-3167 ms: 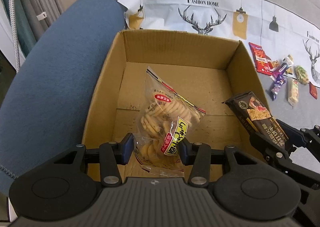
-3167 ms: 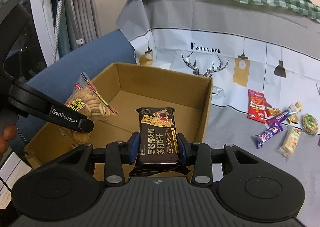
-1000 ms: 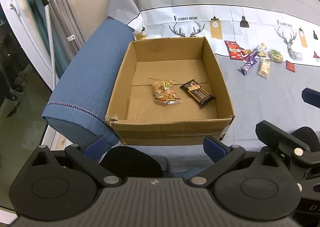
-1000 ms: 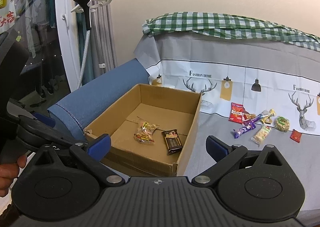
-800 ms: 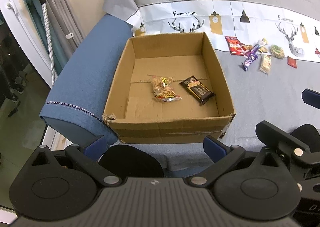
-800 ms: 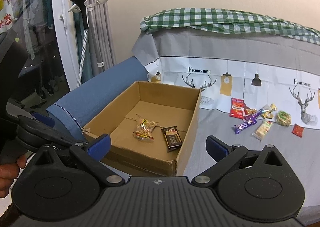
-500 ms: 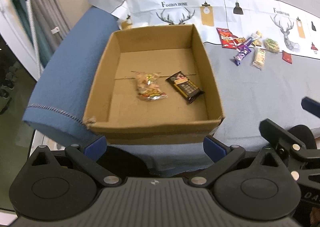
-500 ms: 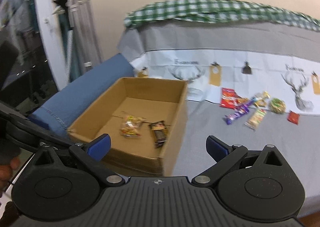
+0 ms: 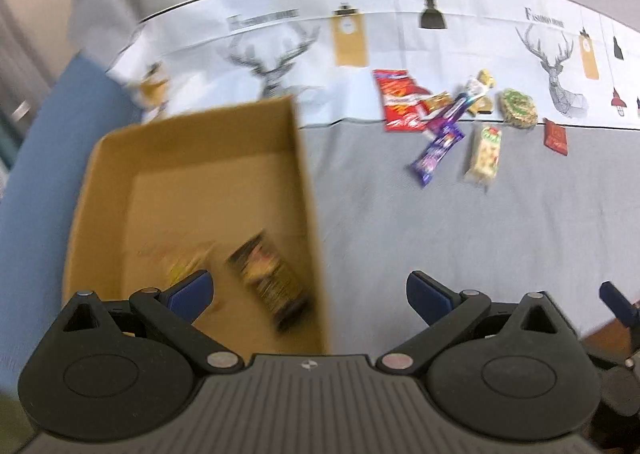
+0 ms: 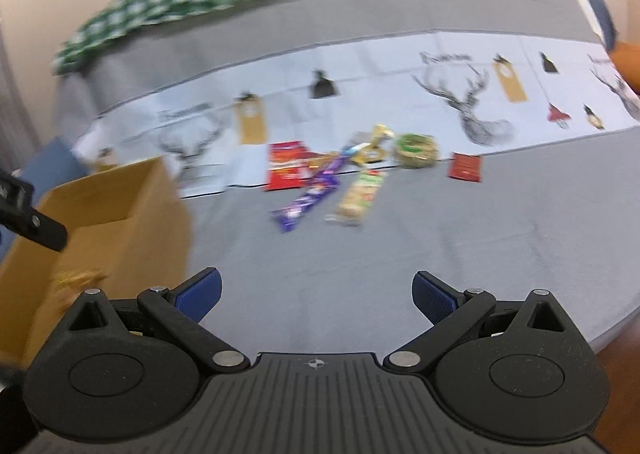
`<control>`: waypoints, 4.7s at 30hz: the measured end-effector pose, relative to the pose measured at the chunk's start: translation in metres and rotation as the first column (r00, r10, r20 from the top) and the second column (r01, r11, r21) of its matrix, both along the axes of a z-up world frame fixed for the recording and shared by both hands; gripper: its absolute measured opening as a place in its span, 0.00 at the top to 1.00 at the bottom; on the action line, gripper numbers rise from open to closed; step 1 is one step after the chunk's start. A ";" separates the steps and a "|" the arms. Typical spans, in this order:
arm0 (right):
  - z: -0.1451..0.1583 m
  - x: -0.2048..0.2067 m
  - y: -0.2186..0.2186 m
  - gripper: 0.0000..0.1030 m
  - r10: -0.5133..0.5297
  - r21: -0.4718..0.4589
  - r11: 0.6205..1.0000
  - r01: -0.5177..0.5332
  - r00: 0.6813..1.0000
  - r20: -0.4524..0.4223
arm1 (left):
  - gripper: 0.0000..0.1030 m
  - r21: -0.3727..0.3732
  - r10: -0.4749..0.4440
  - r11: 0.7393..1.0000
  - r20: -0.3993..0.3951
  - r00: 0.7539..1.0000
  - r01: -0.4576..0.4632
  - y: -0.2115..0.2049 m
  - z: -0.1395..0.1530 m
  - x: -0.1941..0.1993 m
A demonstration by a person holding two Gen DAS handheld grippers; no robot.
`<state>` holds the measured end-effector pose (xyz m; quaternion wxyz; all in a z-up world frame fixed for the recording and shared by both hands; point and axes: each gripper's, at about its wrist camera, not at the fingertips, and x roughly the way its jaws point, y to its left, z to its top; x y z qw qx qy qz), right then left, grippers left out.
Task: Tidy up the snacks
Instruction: 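Grasp the purple candy bar with the left tool while the right tool grasps the rice-cracker bar, then carry the purple candy bar and rice-cracker bar over the box with both tools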
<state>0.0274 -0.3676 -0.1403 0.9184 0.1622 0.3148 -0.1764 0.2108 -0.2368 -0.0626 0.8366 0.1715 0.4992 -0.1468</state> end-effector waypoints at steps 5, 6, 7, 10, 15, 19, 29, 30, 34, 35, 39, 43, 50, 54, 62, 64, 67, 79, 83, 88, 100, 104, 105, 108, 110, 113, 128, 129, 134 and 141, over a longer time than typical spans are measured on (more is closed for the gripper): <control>-0.043 0.063 -0.040 0.02 -0.059 -0.026 0.998 0.058 0.998 -0.020 | 0.00 0.078 -0.097 0.992 0.018 0.995 0.095 -0.081 -0.041 0.053; -0.052 0.079 -0.046 0.02 -0.065 -0.032 0.997 0.064 0.998 -0.025 | 0.00 0.101 -0.106 0.989 0.015 0.994 0.104 -0.093 -0.050 0.062; -0.063 0.097 -0.052 0.02 -0.072 -0.039 0.997 0.071 0.997 -0.019 | 0.00 0.118 -0.109 0.987 0.014 0.994 0.106 -0.104 -0.059 0.072; -0.094 0.152 -0.069 0.02 -0.073 -0.058 0.996 0.070 0.997 -0.036 | 0.00 0.154 -0.090 0.984 0.004 0.996 0.088 -0.119 -0.080 0.099; -0.145 0.223 -0.103 0.04 -0.123 -0.098 0.989 0.112 0.986 -0.109 | 0.00 0.189 -0.077 0.979 0.006 0.997 0.074 -0.130 -0.100 0.134; -0.168 0.220 -0.140 0.05 -0.234 -0.078 0.971 0.225 0.963 -0.131 | 0.00 0.200 -0.158 0.966 -0.039 0.987 0.163 -0.160 -0.125 0.151; -0.178 0.215 -0.169 0.01 -0.217 -0.142 0.970 0.199 0.969 -0.121 | 0.00 0.103 -0.188 0.971 -0.222 0.957 0.215 -0.228 -0.205 0.182; -0.178 0.215 -0.170 0.01 -0.217 -0.144 0.969 0.200 0.969 -0.114 | 0.00 0.094 -0.164 0.977 -0.241 0.957 0.192 -0.226 -0.205 0.185; -0.176 0.212 -0.170 0.03 -0.216 -0.140 0.970 0.199 0.969 -0.123 | 0.37 0.021 -0.160 0.985 -0.281 0.946 0.172 -0.214 -0.200 0.189; -0.174 0.210 -0.170 0.19 -0.212 -0.132 0.971 0.197 0.970 -0.117 | 0.92 0.009 -0.164 0.985 -0.271 0.949 0.173 -0.212 -0.193 0.188; -0.165 0.203 -0.165 0.63 -0.208 -0.128 0.972 0.197 0.974 -0.088 | 0.89 -0.008 -0.144 0.989 -0.267 0.953 0.148 -0.201 -0.175 0.184; -0.152 0.190 -0.167 0.64 -0.277 -0.126 0.954 0.273 0.961 -0.017 | 0.89 -0.048 -0.155 0.988 -0.231 0.961 0.148 -0.174 -0.137 0.159; -0.082 0.130 -0.137 0.63 -0.293 -0.118 0.944 0.309 0.946 0.136 | 0.89 -0.149 -0.203 0.971 -0.115 0.972 0.185 -0.113 -0.040 0.071; -0.044 0.067 -0.085 0.63 -0.158 -0.115 0.978 0.174 0.978 0.139 | 0.89 -0.205 -0.188 0.964 -0.079 0.979 0.169 -0.066 0.005 0.019; 0.027 -0.025 0.031 0.63 0.160 -0.128 0.981 -0.144 0.979 0.125 | 0.89 -0.201 -0.085 0.976 0.034 0.996 0.090 0.043 0.063 -0.077; 0.044 -0.042 0.057 0.63 0.222 -0.136 0.970 -0.204 0.965 0.140 | 0.89 -0.193 -0.049 0.979 0.058 0.997 0.059 0.071 0.071 -0.099; 0.069 -0.065 0.096 0.63 0.311 -0.155 0.946 -0.286 0.934 0.174 | 0.89 -0.193 -0.003 0.981 0.088 0.996 0.020 0.109 0.079 -0.130; 0.115 -0.124 0.178 0.63 0.492 -0.297 0.855 -0.426 0.846 0.204 | 0.89 -0.226 0.150 0.968 0.165 0.975 -0.110 0.197 0.084 -0.218; 0.118 -0.134 0.191 0.63 0.523 -0.330 0.832 -0.446 0.829 0.199 | 0.89 -0.237 0.156 0.965 0.168 0.973 -0.114 0.207 0.084 -0.229; 0.122 -0.140 0.197 0.63 0.524 -0.348 0.828 -0.440 0.829 0.196 | 0.89 -0.245 0.153 0.964 0.179 0.972 -0.107 0.210 0.084 -0.232; 0.118 -0.129 0.199 0.63 0.527 -0.344 0.823 -0.452 0.833 0.167 | 0.89 -0.245 0.155 0.963 0.173 0.973 -0.110 0.211 0.080 -0.229; 0.116 -0.127 0.199 0.63 0.529 -0.340 0.822 -0.457 0.833 0.158 | 0.89 -0.242 0.153 0.964 0.164 0.975 -0.111 0.210 0.077 -0.225; 0.116 -0.126 0.198 0.63 0.531 -0.339 0.821 -0.460 0.833 0.156 | 0.89 -0.241 0.153 0.964 0.161 0.975 -0.111 0.210 0.076 -0.225; 0.114 -0.124 0.197 0.63 0.531 -0.333 0.821 -0.464 0.834 0.149 | 0.89 -0.240 0.155 0.964 0.153 0.976 -0.115 0.210 0.073 -0.222; 0.113 -0.122 0.197 0.63 0.533 -0.329 0.820 -0.468 0.834 0.142 | 0.89 -0.238 0.156 0.964 0.146 0.977 -0.118 0.210 0.071 -0.220; 0.111 -0.119 0.197 0.63 0.535 -0.326 0.819 -0.473 0.834 0.134 | 0.89 -0.236 0.157 0.964 0.139 0.978 -0.121 0.209 0.068 -0.218; 0.100 -0.105 0.197 0.63 0.539 -0.300 0.816 -0.494 0.838 0.086 | 0.89 -0.225 0.161 0.965 0.090 0.983 -0.138 0.211 0.049 -0.198; 0.099 -0.103 0.197 0.63 0.539 -0.298 0.816 -0.496 0.838 0.081 | 0.89 -0.224 0.162 0.964 0.085 0.983 -0.140 0.211 0.047 -0.196; 0.093 -0.089 0.196 0.63 0.537 -0.289 0.815 -0.502 0.842 0.051 | 0.89 -0.217 0.166 0.965 0.082 0.983 -0.145 0.217 0.044 -0.177; 0.083 -0.053 0.197 0.63 0.535 -0.291 0.811 -0.508 0.844 0.017 | 0.89 -0.214 0.195 0.962 0.105 0.975 -0.170 0.227 0.047 -0.125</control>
